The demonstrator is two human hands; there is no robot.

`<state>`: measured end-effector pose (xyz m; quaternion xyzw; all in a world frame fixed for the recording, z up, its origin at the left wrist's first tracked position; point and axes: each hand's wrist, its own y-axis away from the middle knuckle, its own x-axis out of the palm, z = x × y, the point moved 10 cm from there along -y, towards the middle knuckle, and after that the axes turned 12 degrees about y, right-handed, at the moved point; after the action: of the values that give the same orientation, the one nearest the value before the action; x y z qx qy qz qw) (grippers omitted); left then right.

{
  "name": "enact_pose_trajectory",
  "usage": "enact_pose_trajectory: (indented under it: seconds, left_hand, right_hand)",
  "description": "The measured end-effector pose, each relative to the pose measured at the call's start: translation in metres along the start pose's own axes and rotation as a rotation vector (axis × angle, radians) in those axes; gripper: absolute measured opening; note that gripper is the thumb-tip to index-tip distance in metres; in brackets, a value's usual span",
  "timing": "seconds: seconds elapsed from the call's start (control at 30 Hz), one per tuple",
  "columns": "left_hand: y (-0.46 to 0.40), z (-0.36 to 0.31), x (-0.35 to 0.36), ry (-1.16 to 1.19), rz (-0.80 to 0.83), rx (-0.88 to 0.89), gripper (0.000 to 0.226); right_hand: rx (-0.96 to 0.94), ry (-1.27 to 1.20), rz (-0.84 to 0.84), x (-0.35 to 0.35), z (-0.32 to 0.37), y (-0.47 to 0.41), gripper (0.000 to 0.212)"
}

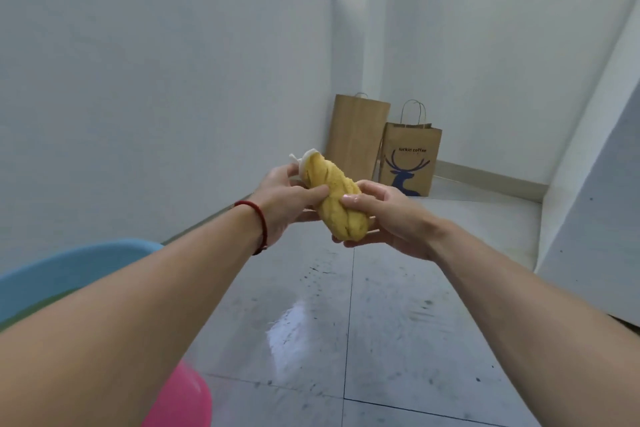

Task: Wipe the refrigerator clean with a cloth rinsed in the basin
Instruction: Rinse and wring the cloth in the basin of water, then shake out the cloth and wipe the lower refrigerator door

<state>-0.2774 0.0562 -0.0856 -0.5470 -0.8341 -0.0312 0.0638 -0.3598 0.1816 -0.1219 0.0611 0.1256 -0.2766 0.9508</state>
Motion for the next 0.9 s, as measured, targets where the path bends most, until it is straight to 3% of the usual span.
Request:
enact_pose_trajectory:
  seconds: [0.13, 0.23, 0.33, 0.47, 0.57, 0.7, 0.8, 0.83, 0.9]
  left_hand:
    - [-0.008, -0.008, 0.022, -0.078, -0.076, 0.036, 0.040]
    - [-0.022, -0.011, 0.032, -0.293, -0.220, -0.015, 0.022]
    - [-0.042, -0.023, 0.057, -0.477, -0.340, 0.000, 0.020]
    - [-0.062, -0.033, 0.127, -0.465, -0.178, 0.161, 0.025]
    - [-0.079, -0.025, 0.181, -0.352, -0.042, 0.207, 0.021]
    - [-0.100, -0.005, 0.258, -0.321, -0.024, 0.256, 0.010]
    - [-0.107, 0.014, 0.309, -0.400, -0.055, 0.246, 0.014]
    - [-0.109, 0.016, 0.323, -0.429, -0.026, 0.244, 0.015]
    - [-0.110, 0.029, 0.347, -0.468, 0.066, 0.191, 0.016]
  right_hand:
    - [-0.046, 0.043, -0.039, -0.049, 0.008, 0.001, 0.025]
    - [-0.112, -0.046, -0.133, -0.083, 0.004, 0.000, 0.022]
    - [-0.182, -0.093, -0.191, -0.120, -0.003, -0.002, 0.026]
    - [-0.204, -0.293, -0.031, -0.151, -0.019, -0.002, 0.057]
    - [-0.199, -0.433, 0.022, -0.177, -0.048, 0.008, 0.063]
    - [-0.095, -0.635, -0.207, -0.224, -0.113, 0.030, 0.075]
    - [0.118, -0.369, -0.351, -0.258, -0.147, 0.066, 0.107]
    - [0.157, -0.243, -0.440, -0.275, -0.152, 0.079, 0.103]
    - [0.105, -0.239, -0.453, -0.295, -0.153, 0.096, 0.070]
